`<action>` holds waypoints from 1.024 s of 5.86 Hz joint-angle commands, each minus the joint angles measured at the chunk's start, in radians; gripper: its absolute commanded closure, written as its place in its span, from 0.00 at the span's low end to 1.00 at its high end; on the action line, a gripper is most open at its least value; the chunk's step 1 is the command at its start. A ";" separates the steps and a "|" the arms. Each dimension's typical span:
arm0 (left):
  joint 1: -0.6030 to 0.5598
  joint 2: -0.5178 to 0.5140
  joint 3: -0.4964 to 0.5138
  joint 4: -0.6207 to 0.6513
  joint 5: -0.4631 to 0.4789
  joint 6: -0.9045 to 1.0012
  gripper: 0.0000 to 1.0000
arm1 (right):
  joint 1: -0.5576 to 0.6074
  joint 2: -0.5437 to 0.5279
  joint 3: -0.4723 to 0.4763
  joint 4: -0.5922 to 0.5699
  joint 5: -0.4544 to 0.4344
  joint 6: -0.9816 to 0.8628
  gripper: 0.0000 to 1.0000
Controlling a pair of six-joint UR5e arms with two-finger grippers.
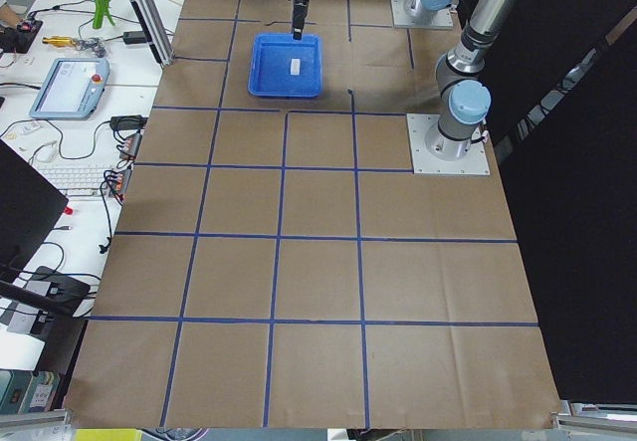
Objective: Assemble white blocks and place on blue tray
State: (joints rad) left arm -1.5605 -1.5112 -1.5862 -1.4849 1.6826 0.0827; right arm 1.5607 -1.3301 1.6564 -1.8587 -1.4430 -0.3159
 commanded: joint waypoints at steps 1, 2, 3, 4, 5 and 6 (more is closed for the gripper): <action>0.000 0.000 0.000 0.002 0.003 -0.001 0.01 | -0.005 -0.046 -0.137 0.274 -0.073 0.348 0.00; 0.000 0.000 -0.002 0.002 0.003 0.000 0.01 | -0.002 -0.081 -0.195 0.379 -0.097 0.406 0.00; 0.000 0.000 -0.002 0.002 0.003 -0.001 0.01 | -0.002 -0.115 -0.232 0.454 -0.126 0.409 0.00; -0.001 0.000 0.000 0.002 0.003 0.000 0.01 | -0.002 -0.130 -0.233 0.457 -0.123 0.408 0.00; -0.001 0.000 -0.002 0.002 0.003 0.000 0.01 | -0.002 -0.127 -0.231 0.457 -0.125 0.406 0.00; 0.000 0.000 0.000 0.002 0.003 0.000 0.01 | -0.002 -0.126 -0.230 0.457 -0.123 0.406 0.00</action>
State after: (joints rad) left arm -1.5611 -1.5110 -1.5869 -1.4834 1.6858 0.0827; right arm 1.5585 -1.4560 1.4261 -1.4036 -1.5666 0.0905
